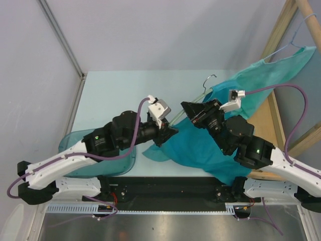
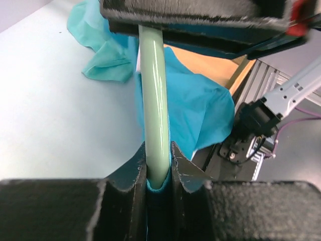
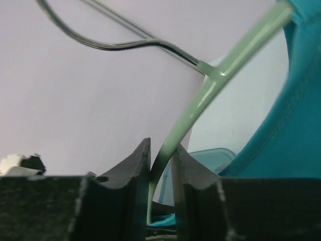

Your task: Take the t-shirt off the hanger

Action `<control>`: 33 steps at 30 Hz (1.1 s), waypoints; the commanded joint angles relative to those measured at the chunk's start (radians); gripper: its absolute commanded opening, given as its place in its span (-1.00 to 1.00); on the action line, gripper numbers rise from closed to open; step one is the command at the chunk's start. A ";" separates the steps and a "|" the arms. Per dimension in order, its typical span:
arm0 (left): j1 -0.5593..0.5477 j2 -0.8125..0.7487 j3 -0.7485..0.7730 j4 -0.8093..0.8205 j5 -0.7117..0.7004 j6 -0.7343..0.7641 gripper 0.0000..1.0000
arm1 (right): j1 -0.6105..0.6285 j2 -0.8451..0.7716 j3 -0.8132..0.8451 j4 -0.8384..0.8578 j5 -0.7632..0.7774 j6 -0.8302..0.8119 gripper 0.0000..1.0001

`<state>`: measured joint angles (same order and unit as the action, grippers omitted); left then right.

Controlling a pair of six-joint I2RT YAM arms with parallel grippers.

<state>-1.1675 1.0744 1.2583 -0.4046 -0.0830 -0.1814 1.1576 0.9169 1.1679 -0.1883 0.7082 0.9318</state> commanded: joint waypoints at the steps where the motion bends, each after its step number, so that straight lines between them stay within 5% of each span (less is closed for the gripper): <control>1: 0.019 -0.102 0.098 -0.111 0.028 0.082 -0.99 | -0.002 -0.006 0.003 0.072 -0.032 -0.137 -0.41; 11: 0.080 -0.114 0.105 -0.165 0.127 0.076 -0.99 | -0.004 -0.024 -0.044 0.138 -0.108 -0.209 0.15; 17: 0.175 -0.105 0.141 -0.215 0.158 -0.007 -0.99 | -0.004 -0.016 0.039 -0.101 -0.204 -0.271 0.54; 24: 0.218 -0.116 0.113 -0.231 0.193 -0.101 -0.99 | -0.004 -0.058 0.154 -0.292 -0.073 -0.405 0.49; 33: 0.241 -0.159 0.107 -0.208 0.347 -0.173 -0.99 | -0.006 0.053 0.254 -0.189 -0.112 -0.680 0.22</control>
<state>-0.9379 0.9649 1.3319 -0.7052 0.1684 -0.3046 1.1545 0.9134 1.3869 -0.4252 0.6014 0.4187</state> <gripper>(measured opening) 0.208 0.624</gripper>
